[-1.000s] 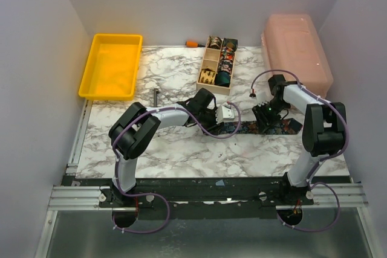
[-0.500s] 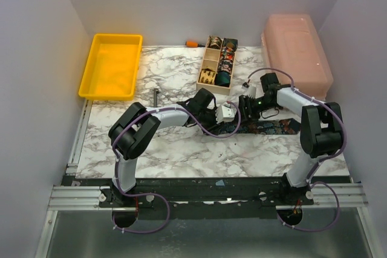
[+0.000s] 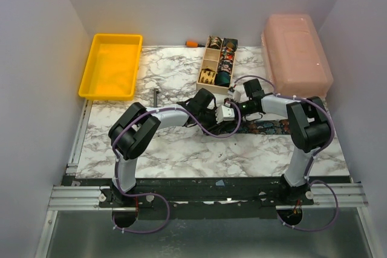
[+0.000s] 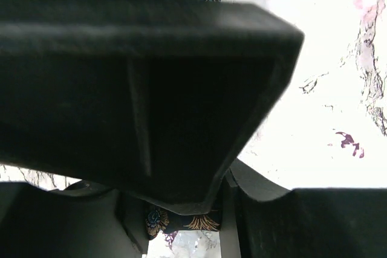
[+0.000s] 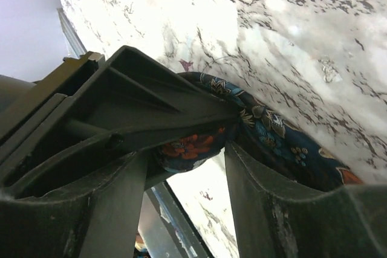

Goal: Roll the ties
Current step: Roll the tie at the center of the board.

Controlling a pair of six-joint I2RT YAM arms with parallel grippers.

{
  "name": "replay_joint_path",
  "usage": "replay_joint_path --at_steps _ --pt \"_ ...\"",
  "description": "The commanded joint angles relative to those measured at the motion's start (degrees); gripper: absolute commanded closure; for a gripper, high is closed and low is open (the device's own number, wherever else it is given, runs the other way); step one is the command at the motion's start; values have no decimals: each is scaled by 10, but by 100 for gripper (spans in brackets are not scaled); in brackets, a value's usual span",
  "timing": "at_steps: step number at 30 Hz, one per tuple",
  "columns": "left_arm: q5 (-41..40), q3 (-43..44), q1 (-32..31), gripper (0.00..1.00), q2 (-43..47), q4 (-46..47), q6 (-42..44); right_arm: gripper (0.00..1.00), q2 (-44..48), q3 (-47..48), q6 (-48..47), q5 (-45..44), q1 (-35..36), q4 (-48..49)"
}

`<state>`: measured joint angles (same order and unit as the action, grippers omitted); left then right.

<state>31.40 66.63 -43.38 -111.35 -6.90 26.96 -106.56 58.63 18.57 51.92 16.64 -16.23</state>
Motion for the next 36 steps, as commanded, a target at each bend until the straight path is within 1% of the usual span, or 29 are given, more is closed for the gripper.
replay_joint_path --at_steps 1,3,5,7,9,10,11,12,13,14,15,18,19,22,27,31,36 --pt "-39 -32 -6 100 -29 -88 -12 43 -22 -8 34 16 12 56" --pt "-38 -31 -6 100 -30 -88 -13 43 -29 -11 31 14 15 59" --pt "-38 -31 -6 100 -30 -89 -14 50 -35 -15 23 8 17 57" --pt "-38 -30 -6 99 -31 -88 -15 66 -42 -17 5 -5 17 44" --pt "-37 -28 -6 98 -32 -89 -17 87 -50 -11 -23 -25 17 20" --pt "-36 -27 -6 96 -33 -88 -20 95 -56 -6 -35 -37 17 5" --pt "-34 -28 -5 93 -33 -86 -23 100 -64 3 -51 -50 17 -15" --pt "-31 -27 -4 90 -33 -82 -27 100 -71 10 -63 -62 17 -29" --pt "-25 -27 -2 85 -31 -77 -31 100 -77 16 -75 -76 16 -41" --pt "-20 -29 0 75 -30 -71 -35 100 -81 20 -85 -86 14 -49" --pt "-12 -31 4 69 -28 -60 -40 100 -87 23 -93 -100 12 -59" --pt "14 -48 16 53 -16 -13 -48 100 -92 24 -114 -130 6 -73" --pt "26 -58 19 49 -10 12 -49 100 -92 23 -120 -140 5 -76" --pt "68 -90 32 40 9 99 -57 100 -97 23 -140 -161 3 -87" --pt "129 -154 53 36 24 265 -94 100 -108 30 -163 -183 -2 -100" --pt "150 -202 63 36 25 405 -120 100 -125 47 -180 -185 -13 -122" --pt "162 -238 66 35 5 517 -155 100 -152 63 -223 -154 -30 -150"
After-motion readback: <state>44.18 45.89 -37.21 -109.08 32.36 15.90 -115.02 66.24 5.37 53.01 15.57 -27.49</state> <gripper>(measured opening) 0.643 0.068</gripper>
